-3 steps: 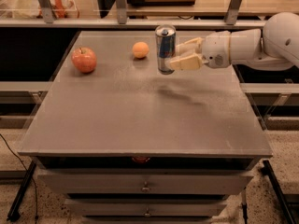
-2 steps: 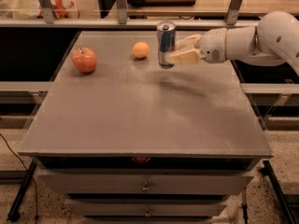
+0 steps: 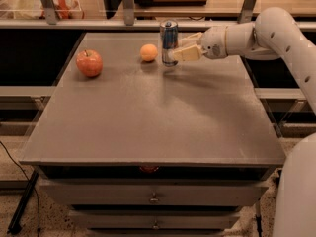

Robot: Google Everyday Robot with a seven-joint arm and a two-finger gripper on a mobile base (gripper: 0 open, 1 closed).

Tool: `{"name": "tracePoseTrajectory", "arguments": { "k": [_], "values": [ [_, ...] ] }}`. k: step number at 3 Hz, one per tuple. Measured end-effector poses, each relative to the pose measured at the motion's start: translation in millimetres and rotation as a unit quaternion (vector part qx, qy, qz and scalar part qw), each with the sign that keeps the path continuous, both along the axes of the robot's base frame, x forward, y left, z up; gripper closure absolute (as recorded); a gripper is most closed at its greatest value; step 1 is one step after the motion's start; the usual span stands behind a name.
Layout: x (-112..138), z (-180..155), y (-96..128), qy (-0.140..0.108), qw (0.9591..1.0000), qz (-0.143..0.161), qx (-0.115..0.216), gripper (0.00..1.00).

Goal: Move redbull can near orange

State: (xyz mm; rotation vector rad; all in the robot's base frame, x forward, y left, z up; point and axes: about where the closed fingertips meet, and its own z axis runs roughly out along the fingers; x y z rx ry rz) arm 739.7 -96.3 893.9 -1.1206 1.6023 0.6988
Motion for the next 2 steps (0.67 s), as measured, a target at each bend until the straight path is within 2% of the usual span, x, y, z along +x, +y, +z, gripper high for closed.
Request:
{"name": "tracePoseTrajectory", "arguments": {
  "k": [1,2],
  "values": [
    [24.9,-11.8,19.0,0.011,0.9999,0.010,0.002,1.00],
    [27.1,-13.6,21.0,0.011,0.9999,0.011,0.005,1.00]
  ]
}}
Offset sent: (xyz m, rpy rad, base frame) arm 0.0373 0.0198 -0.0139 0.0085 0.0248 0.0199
